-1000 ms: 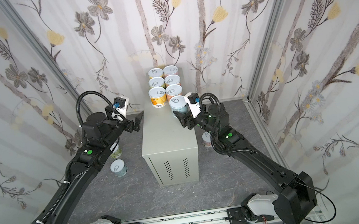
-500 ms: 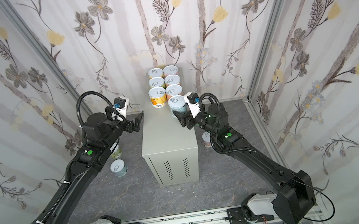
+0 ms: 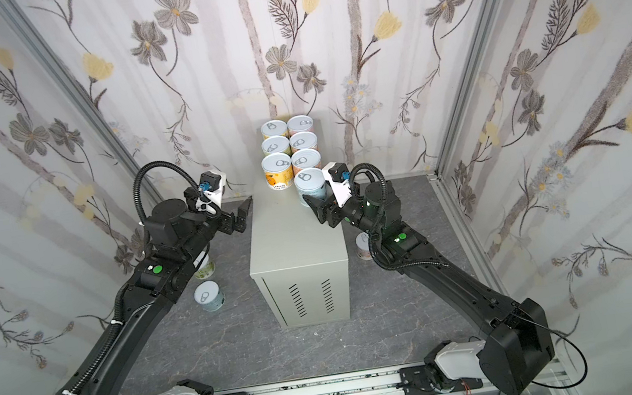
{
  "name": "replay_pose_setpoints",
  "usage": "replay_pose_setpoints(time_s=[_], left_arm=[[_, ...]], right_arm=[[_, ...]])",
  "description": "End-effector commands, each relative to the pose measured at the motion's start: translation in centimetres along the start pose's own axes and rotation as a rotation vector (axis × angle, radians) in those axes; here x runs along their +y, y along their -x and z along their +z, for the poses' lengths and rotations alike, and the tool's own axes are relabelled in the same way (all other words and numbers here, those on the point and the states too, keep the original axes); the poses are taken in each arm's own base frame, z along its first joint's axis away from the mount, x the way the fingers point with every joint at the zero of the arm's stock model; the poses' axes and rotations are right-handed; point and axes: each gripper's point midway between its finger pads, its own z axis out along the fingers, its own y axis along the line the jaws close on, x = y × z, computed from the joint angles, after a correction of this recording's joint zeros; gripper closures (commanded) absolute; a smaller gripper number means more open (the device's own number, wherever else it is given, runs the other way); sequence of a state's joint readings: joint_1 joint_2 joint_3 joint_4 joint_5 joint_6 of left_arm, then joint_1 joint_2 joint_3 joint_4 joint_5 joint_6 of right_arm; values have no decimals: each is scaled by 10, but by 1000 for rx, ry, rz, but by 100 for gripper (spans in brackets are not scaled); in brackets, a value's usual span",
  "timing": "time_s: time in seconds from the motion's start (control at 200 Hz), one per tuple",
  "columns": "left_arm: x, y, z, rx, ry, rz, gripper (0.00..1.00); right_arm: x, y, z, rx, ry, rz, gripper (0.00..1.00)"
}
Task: Place and organize the canned foods onto the counter
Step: 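Hold the light-blue can in place, pressing it against the group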
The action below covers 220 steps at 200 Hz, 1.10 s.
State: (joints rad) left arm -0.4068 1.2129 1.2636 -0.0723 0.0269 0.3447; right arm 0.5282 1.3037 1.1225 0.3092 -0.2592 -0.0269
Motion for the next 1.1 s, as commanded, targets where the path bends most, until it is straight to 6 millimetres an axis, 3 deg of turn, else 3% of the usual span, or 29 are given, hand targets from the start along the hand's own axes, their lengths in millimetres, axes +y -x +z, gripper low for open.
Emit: replay_pose_setpoints(time_s=[0.0, 0.57, 1.094], left_arm=[[3, 8, -2, -27, 10, 14, 0], [3, 11, -2, -30, 11, 13, 0], [15, 11, -14, -17, 59, -15, 0]], right_arm=[[3, -30, 2, 106, 18, 18, 26], [1, -35, 2, 122, -1, 23, 25], [1, -33, 0, 114, -2, 25, 5]])
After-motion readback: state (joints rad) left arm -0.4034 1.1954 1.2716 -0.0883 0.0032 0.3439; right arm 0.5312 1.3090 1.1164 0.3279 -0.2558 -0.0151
